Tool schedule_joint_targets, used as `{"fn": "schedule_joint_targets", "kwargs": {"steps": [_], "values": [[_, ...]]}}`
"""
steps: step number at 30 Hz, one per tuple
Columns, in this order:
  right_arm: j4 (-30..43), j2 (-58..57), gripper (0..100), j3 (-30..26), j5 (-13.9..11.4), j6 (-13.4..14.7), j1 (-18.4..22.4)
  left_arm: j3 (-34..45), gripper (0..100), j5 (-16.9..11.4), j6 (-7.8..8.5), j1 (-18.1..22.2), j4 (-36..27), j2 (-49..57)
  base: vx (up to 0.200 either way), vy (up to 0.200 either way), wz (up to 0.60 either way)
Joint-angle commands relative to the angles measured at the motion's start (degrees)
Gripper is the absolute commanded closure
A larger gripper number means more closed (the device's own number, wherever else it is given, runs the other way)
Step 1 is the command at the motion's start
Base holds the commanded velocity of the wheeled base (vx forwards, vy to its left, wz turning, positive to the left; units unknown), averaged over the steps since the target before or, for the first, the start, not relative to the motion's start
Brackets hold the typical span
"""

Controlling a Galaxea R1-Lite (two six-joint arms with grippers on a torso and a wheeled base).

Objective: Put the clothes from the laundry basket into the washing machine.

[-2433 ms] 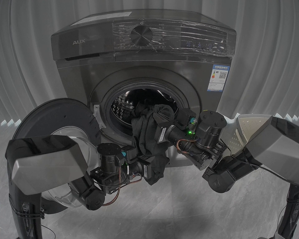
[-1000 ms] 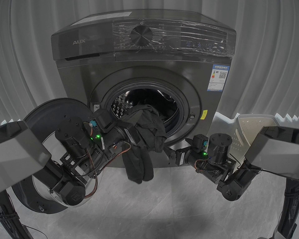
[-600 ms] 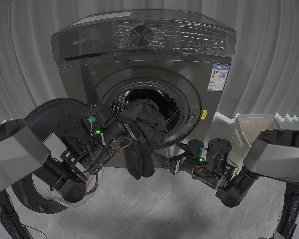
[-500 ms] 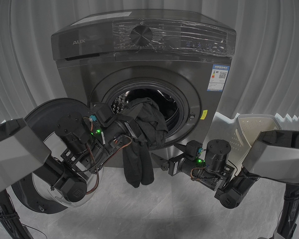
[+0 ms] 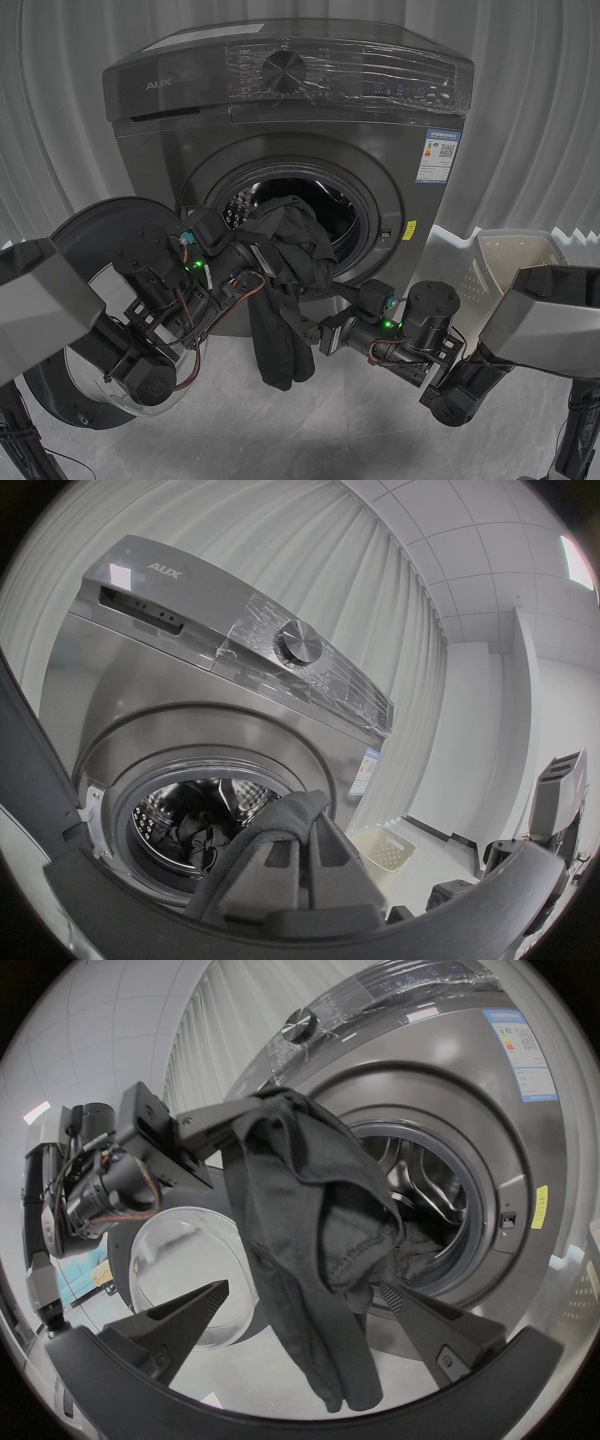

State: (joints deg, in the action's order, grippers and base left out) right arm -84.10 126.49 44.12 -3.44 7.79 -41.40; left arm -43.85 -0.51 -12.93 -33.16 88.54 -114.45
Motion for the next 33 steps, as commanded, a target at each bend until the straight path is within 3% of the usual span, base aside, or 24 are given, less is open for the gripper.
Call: {"fn": "schedule_joint_targets", "kwargs": {"steps": [1, 13, 18, 19, 22, 28, 29, 33], "values": [[-0.89, 0.07, 0, 0.44, -1.13, 0.12, -1.05, -0.18, 100, 1.30, 0.01, -0.15, -0.03, -0.69, 0.000, 0.000, 0.00], [-2.12, 2.71, 0, 2.99, -1.31, 0.21, -2.90, -1.15, 100, 2.09, 0.01, -0.24, -0.39, -1.22, 0.000, 0.000, 0.00], [-1.68, 6.40, 0, 7.39, 1.06, 0.30, -2.81, -1.41, 100, 2.09, 0.01, -0.24, -0.30, -1.57, 0.000, 0.000, 0.00], [-1.41, 7.46, 0, 9.67, 2.56, 0.30, -2.81, -1.41, 100, 2.09, 0.01, -0.24, -0.30, -1.66, 0.000, 0.000, 0.00], [-0.98, 9.21, 0, 14.07, 3.97, 0.38, -2.72, -1.41, 100, 2.09, 0.01, -0.24, -0.30, -1.75, 0.000, 0.000, 0.00], [0.34, 9.92, 0, 17.67, 6.25, 0.65, -2.28, -0.97, 100, 2.18, 0.01, -0.24, -0.21, -2.10, 0.000, 0.000, 0.00], [0.34, 10.09, 100, 17.85, 6.60, 0.74, -2.19, -0.89, 100, 2.18, 0.01, -0.24, -0.21, -2.10, 0.000, 0.000, 0.00], [0.34, 9.83, 100, 18.11, 7.04, 1.18, -1.84, -0.97, 100, 2.18, 0.01, -0.24, -0.30, -2.10, 0.000, 0.000, 0.00]]}}
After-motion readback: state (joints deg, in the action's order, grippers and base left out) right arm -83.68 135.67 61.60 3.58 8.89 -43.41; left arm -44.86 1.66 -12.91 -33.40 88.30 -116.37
